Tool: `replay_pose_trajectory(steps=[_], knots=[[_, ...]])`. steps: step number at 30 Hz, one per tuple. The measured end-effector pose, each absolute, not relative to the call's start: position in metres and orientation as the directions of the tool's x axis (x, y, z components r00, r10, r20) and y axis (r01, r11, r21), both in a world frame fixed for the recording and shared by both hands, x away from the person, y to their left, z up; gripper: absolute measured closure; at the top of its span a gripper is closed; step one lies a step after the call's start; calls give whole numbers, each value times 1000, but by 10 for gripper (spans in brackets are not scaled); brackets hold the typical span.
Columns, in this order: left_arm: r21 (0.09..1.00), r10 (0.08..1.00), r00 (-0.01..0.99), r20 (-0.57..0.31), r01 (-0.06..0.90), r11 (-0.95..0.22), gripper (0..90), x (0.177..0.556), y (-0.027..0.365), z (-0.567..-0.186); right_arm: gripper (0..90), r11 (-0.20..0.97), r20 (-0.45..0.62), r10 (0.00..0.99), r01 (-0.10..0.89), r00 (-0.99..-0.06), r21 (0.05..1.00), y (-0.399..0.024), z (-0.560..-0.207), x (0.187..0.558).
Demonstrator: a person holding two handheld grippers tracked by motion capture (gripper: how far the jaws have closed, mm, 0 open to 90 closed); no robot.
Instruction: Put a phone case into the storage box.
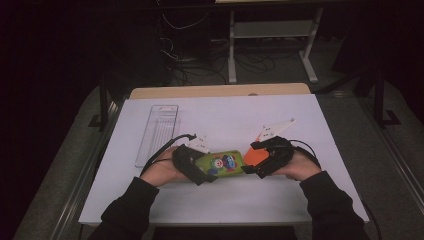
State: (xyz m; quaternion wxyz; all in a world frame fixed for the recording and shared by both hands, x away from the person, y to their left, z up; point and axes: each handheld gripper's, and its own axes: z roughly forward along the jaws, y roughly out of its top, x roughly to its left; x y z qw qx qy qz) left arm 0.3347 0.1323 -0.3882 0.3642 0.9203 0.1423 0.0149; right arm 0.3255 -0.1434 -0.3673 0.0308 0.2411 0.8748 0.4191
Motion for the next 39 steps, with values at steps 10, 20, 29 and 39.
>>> replay_pose_trajectory(steps=[10, 20, 29, 39], knots=[[680, 401, 913, -70, 338, -651, 148, 337, 133, -388, 42, 476, 168, 559, 480, -812, 737, -148, -386, 317], [691, 451, 890, -71, 370, -621, 148, 341, 137, -384, 47, 351, 146, 719, 536, -680, 768, -145, -401, 306], [697, 459, 885, -75, 376, -610, 148, 341, 137, -383, 52, 316, 149, 732, 524, -665, 791, -146, -408, 312], [700, 463, 883, -81, 381, -604, 148, 342, 138, -382, 56, 370, 29, 749, 454, -662, 811, -140, -408, 308]])
